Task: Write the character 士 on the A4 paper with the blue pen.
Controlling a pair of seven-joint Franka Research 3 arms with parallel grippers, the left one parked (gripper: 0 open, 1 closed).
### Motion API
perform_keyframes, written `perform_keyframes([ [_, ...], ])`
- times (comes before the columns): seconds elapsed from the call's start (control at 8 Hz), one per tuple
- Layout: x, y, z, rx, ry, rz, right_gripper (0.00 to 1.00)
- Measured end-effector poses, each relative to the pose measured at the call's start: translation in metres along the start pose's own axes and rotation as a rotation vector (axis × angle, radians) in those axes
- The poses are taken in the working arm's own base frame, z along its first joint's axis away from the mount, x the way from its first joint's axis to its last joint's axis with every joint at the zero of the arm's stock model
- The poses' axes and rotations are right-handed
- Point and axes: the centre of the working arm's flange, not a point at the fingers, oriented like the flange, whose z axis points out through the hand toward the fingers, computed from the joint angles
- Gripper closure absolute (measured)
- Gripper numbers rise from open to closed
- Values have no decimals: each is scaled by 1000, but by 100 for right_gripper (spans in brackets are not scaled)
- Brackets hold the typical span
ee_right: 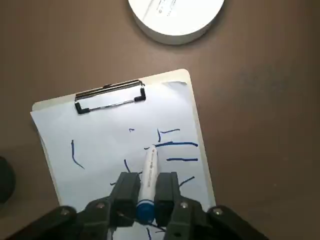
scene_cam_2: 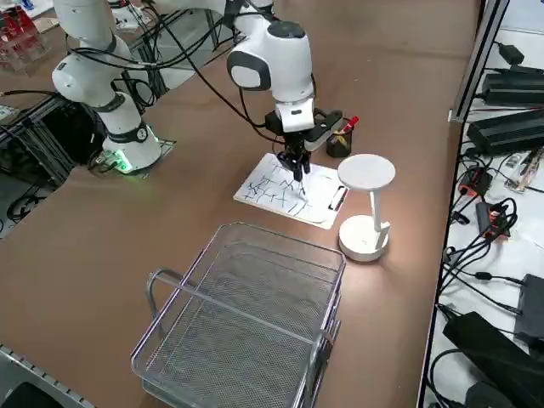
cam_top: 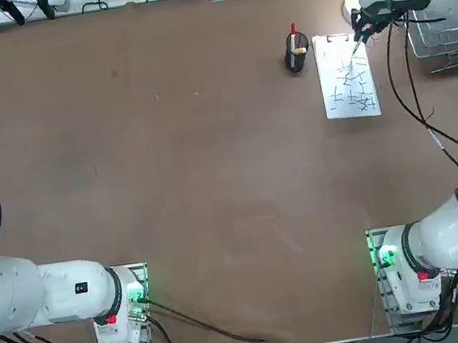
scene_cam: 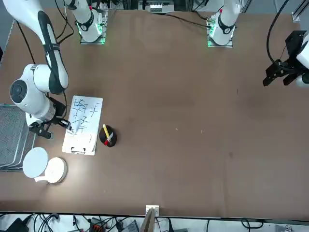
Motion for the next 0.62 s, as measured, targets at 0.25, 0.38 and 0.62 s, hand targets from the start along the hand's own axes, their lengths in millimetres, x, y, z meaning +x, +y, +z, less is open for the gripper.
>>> perform_keyframes([
  [0.25,2,7,-12,4,11,-66,79],
  [0.38,3,13,-17,3,13,-111,79],
  [0.62,6,29,-17,-2,10,-235,79],
])
